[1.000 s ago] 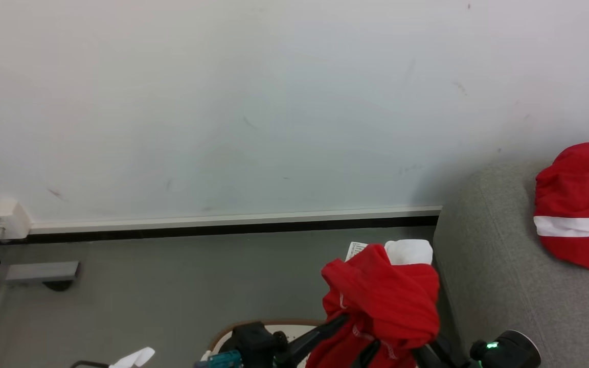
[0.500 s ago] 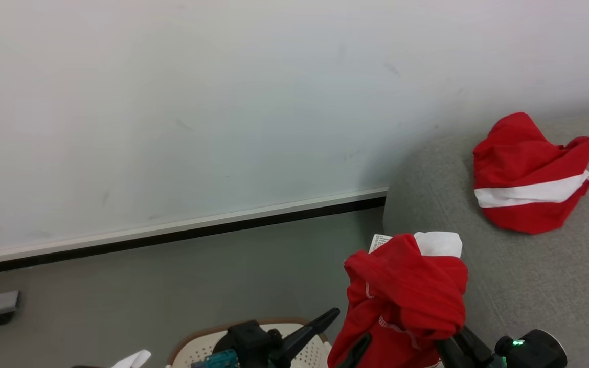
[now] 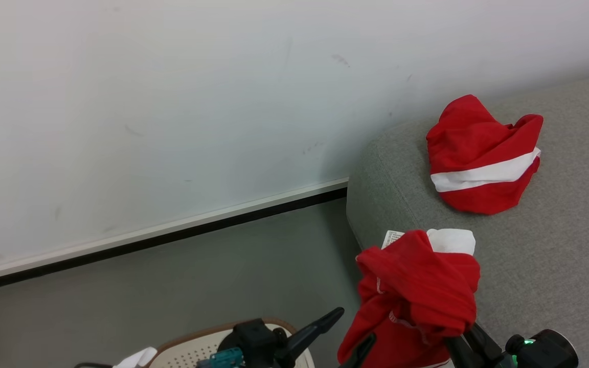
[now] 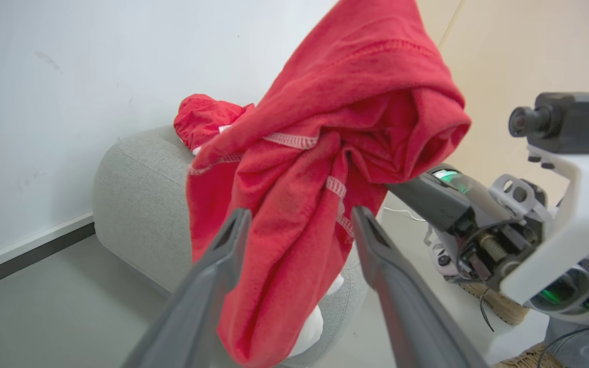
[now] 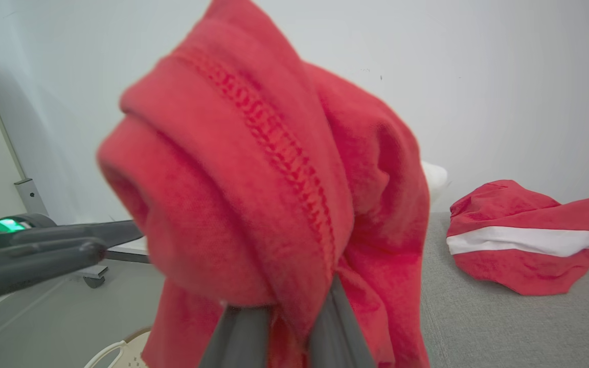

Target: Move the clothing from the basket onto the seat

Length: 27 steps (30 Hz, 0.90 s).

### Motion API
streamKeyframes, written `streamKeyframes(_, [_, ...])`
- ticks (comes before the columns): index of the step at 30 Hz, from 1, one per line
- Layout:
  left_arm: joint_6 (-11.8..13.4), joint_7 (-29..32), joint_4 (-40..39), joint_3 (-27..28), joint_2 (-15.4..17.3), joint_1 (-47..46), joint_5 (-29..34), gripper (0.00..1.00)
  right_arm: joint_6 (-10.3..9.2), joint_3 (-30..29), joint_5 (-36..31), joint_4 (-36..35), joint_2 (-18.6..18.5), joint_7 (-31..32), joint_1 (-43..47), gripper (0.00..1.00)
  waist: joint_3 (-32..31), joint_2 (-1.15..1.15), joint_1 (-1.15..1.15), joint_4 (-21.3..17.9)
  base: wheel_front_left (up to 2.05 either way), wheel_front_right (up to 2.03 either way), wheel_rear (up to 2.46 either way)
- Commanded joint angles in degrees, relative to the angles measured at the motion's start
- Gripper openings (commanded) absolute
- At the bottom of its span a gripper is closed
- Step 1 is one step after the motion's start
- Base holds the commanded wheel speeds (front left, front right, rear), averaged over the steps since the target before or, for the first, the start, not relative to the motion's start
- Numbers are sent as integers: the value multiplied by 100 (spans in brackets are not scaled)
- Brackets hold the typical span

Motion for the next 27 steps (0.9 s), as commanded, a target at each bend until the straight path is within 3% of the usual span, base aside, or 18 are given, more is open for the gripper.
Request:
streamKeyframes(1, [-18, -31, 14, -8, 13, -25, 55, 100, 4, -41, -73, -22, -16, 0, 20, 0, -1, -1, 0, -6, 0, 0, 0])
streamKeyframes(14, [-43, -28, 26, -11, 48, -85, 94, 100, 4, -314, -128, -78, -2, 0, -116, 0, 230, -1, 0, 130, 0, 0, 0])
streamKeyframes(27, [-90, 314, -251, -79, 193, -967, 387, 100, 4, -1730, -594, -130, 83, 0, -1392, 0, 1985, -1, 0, 711, 0, 0, 0])
